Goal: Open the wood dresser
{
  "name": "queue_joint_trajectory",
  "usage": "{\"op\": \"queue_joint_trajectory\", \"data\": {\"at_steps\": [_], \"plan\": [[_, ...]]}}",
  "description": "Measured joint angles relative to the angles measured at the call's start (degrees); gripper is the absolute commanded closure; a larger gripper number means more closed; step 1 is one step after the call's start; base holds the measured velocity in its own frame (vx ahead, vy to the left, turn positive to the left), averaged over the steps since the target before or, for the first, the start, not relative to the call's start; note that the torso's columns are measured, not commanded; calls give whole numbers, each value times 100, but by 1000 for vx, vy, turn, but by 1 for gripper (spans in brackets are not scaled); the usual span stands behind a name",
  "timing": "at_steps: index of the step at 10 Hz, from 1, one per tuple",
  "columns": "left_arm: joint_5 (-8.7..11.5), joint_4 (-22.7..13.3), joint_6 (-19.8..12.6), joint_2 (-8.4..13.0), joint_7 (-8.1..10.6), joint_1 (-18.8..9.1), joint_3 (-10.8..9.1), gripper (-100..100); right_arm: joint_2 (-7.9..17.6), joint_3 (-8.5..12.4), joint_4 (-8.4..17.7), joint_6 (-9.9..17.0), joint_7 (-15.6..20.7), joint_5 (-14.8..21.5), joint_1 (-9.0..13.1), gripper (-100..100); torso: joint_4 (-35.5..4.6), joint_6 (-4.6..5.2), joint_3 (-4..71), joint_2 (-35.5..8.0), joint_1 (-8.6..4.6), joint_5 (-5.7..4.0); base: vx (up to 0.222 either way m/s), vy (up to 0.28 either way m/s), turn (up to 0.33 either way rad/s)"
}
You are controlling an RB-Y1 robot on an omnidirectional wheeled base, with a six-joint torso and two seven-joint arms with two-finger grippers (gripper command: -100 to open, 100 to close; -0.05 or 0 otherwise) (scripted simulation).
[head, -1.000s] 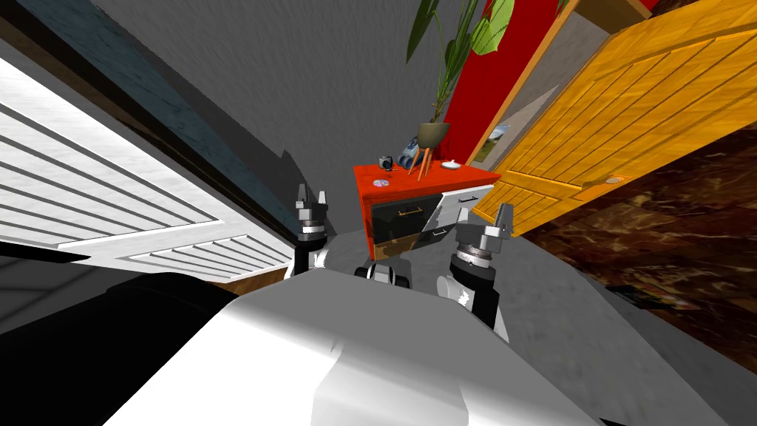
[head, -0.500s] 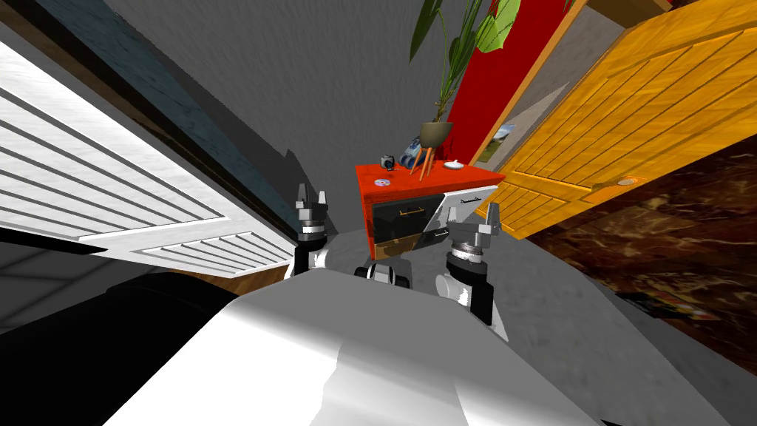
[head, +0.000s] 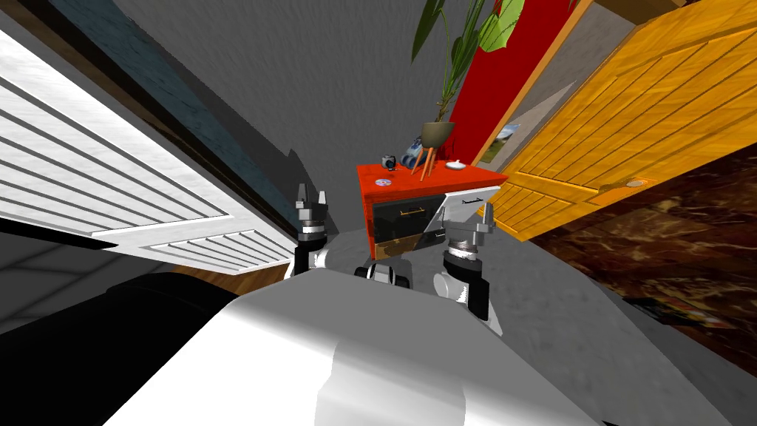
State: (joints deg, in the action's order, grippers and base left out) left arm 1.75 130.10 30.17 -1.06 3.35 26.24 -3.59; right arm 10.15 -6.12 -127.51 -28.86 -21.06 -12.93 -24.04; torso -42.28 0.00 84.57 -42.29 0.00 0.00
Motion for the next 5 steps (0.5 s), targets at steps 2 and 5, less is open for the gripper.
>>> {"op": "queue_joint_trajectory", "data": {"at_steps": [2,5], "plan": [[0,0,0,0,0,0,0,0,45,-81,92,-16,-259,-180,83,-100,0,1,0,0,-1,0,-6,-12,35],[0,0,0,0,0,0,0,0,100,-226,239,-41,-679,-496,218,-100,0,-1,0,0,0,0,-7,-12,38]]}}
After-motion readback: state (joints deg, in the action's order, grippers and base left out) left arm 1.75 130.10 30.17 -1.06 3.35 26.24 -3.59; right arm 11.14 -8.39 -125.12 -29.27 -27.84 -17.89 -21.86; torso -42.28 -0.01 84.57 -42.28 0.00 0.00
